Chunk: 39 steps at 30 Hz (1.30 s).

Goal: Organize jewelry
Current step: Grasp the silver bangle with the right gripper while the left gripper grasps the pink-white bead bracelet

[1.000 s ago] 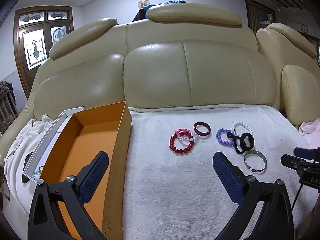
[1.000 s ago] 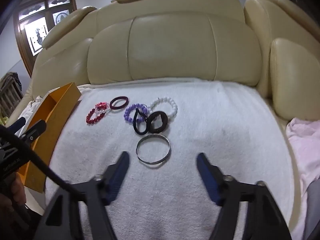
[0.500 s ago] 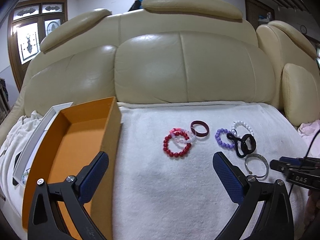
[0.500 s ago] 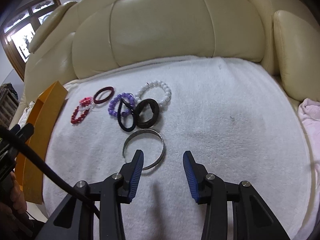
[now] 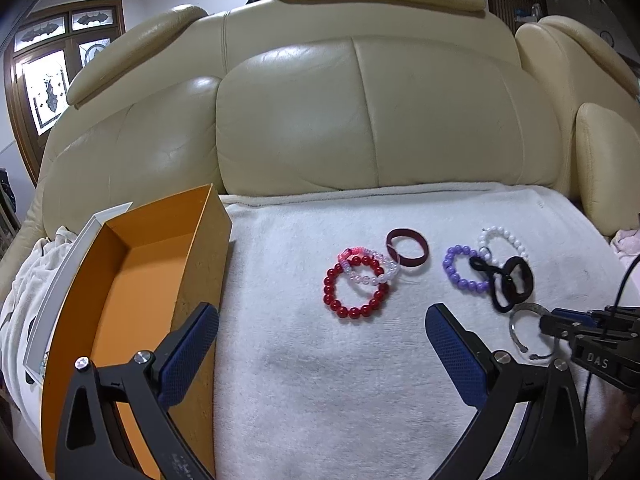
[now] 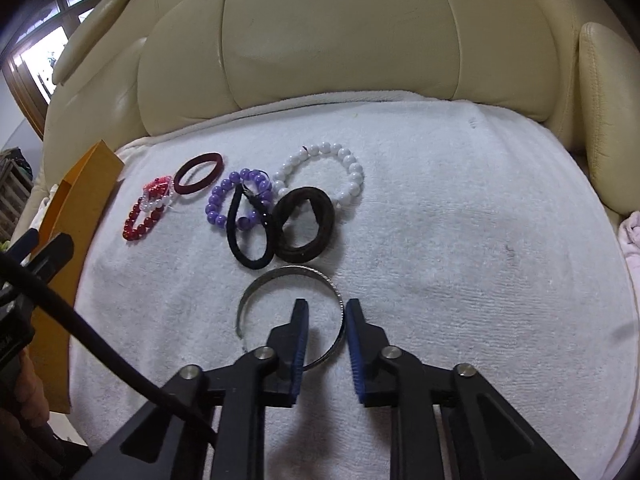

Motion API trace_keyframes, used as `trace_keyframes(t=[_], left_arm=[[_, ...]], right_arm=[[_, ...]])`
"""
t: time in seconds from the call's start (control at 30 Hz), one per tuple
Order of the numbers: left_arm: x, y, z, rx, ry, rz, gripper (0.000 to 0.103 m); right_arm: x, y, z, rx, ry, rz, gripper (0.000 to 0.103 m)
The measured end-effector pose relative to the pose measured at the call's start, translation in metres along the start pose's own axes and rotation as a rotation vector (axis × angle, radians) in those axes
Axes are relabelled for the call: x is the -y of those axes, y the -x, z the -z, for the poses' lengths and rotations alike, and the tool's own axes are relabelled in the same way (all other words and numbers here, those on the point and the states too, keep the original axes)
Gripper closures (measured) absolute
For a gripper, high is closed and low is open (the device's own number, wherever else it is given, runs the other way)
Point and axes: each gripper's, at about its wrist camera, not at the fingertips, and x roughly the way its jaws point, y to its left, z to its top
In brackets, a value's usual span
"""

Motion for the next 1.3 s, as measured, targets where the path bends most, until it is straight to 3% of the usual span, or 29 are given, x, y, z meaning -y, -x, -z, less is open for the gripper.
trace_keyframes(t=[0.1, 0.3, 0.6, 0.77, 0.87, 0.9, 1.0, 1.1, 1.2, 1.23, 1.3], left_arm=[[-0.001, -0.01, -0.003, -0.026, 0.018, 0.034, 0.007], [0.003, -0.028, -0.015, -0.046, 0.044, 0.107, 0.01], [0.008, -0.074, -0.029, -0.134, 0.088, 0.17, 0.015], [0.021, -0.092, -0.031, -0.168, 0.059, 0.181, 0.019], [0.022, -0.103, -0.03, -0.193, 0.06, 0.173, 0.036], [0.02, -0.106, -0.03, -0.2, 0.067, 0.178, 0.046], [0.014, -0.107, -0.032, -0.186, 0.086, 0.187, 0.058], [0.012, -0.103, -0.031, -0.174, 0.085, 0.23, 0.076], [0.012, -0.099, -0.029, -0.162, 0.067, 0.236, 0.082], [0.013, -0.095, -0.029, -0.154, 0.062, 0.241, 0.09], [0.013, -0.088, -0.027, -0.146, 0.06, 0.277, 0.095]], right_arm=[[0.0, -0.004, -0.001, -0.007, -0.004, -0.008, 0.099], [0.006, 0.004, -0.008, 0.03, -0.046, -0.021, 0.099], [0.02, 0.015, -0.015, 0.064, -0.107, -0.037, 0.099], [0.024, 0.014, -0.017, 0.063, -0.115, -0.041, 0.099], [0.021, 0.011, -0.017, 0.059, -0.111, -0.045, 0.099], [0.02, 0.011, -0.016, 0.057, -0.11, -0.047, 0.099], [0.018, 0.011, -0.016, 0.059, -0.105, -0.05, 0.099], [0.015, 0.012, -0.015, 0.063, -0.105, -0.05, 0.099], [0.013, 0.013, -0.015, 0.065, -0.104, -0.05, 0.099], [0.012, 0.014, -0.015, 0.067, -0.102, -0.052, 0.099], [0.009, 0.016, -0.014, 0.073, -0.097, -0.05, 0.099]])
